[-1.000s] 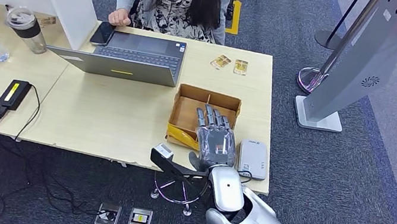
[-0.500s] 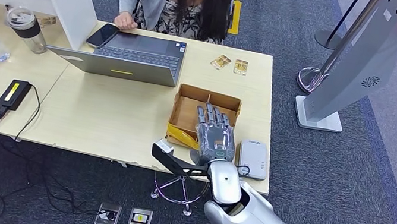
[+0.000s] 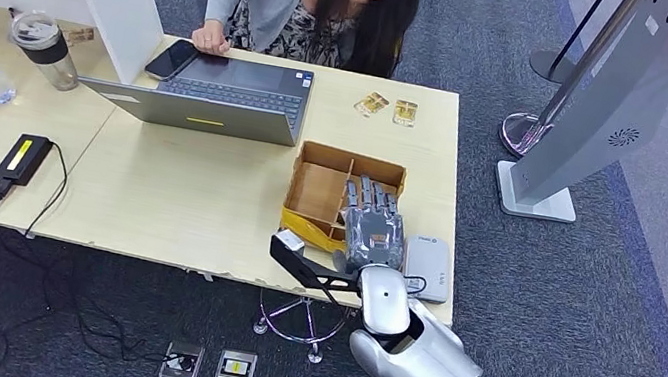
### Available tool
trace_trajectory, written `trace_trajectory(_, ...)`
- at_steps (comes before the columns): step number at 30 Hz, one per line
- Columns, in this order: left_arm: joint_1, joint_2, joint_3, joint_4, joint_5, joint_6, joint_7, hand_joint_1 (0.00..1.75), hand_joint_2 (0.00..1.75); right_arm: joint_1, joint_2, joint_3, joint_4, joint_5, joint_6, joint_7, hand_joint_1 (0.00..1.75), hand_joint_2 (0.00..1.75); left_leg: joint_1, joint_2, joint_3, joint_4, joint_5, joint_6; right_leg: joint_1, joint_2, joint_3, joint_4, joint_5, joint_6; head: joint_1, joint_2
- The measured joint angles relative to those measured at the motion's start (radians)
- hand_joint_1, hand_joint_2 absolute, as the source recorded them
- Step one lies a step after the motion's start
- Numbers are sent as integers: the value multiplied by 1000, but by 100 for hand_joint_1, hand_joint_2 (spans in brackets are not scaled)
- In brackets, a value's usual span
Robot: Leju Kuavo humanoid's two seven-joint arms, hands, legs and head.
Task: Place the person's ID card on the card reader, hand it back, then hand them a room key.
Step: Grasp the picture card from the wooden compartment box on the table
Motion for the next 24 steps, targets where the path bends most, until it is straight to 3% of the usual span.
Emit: trace_trajectory(24, -1, 0, 0, 0, -3, -4, 0, 0, 0, 1, 0, -2, 34, -15, 7, -1, 0, 175, 0, 0, 0, 0, 0, 0, 0, 0, 0, 0, 0, 0, 0, 0)
